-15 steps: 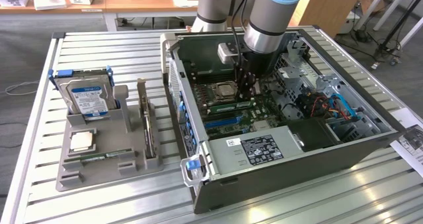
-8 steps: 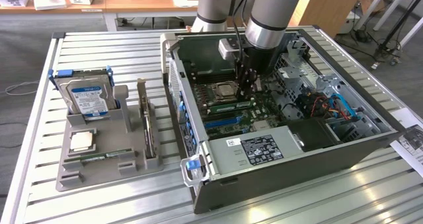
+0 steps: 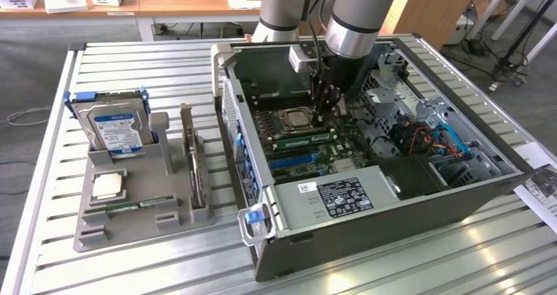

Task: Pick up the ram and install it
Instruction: 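Press down the ram until it locks into place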

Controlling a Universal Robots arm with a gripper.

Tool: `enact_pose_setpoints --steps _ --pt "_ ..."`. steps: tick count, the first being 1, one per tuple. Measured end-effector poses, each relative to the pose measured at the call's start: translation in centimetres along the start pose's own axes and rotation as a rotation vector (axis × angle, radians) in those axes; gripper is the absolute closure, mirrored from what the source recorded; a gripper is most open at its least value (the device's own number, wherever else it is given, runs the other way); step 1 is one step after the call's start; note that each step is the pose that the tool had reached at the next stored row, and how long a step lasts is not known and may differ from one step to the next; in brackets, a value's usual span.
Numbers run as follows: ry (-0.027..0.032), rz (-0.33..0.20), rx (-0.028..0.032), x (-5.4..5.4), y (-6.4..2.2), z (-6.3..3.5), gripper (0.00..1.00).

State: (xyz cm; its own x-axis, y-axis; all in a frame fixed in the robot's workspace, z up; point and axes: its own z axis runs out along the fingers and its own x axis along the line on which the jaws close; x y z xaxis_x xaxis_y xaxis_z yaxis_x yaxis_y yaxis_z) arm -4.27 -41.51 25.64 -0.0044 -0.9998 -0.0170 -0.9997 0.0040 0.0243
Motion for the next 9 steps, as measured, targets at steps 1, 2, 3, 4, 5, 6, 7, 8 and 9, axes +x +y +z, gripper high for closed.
enact_pose_setpoints --steps 1,2,3,4,5,6,7,8,9 --pt "0.0000 0.000 -0.0001 0.00 0.00 0.00 0.89" --pt "0.0001 0.000 0.0000 0.00 0.00 -0.01 0.89" --pt "0.0003 0.000 -0.0002 0.00 0.00 -0.02 0.89" --pt "0.0004 0.000 -0.0002 0.00 0.00 -0.02 0.89" --pt "0.0004 0.000 -0.0001 0.00 0.00 -0.02 0.89" --pt "0.0003 0.000 -0.0001 0.00 0.00 -0.02 0.89" --pt "0.0003 0.000 -0.0002 0.00 0.00 -0.02 0.89" --pt "0.0003 0.000 -0.0002 0.00 0.00 -0.02 0.89" --pt "0.0003 0.000 -0.0002 0.00 0.00 -0.02 0.89"
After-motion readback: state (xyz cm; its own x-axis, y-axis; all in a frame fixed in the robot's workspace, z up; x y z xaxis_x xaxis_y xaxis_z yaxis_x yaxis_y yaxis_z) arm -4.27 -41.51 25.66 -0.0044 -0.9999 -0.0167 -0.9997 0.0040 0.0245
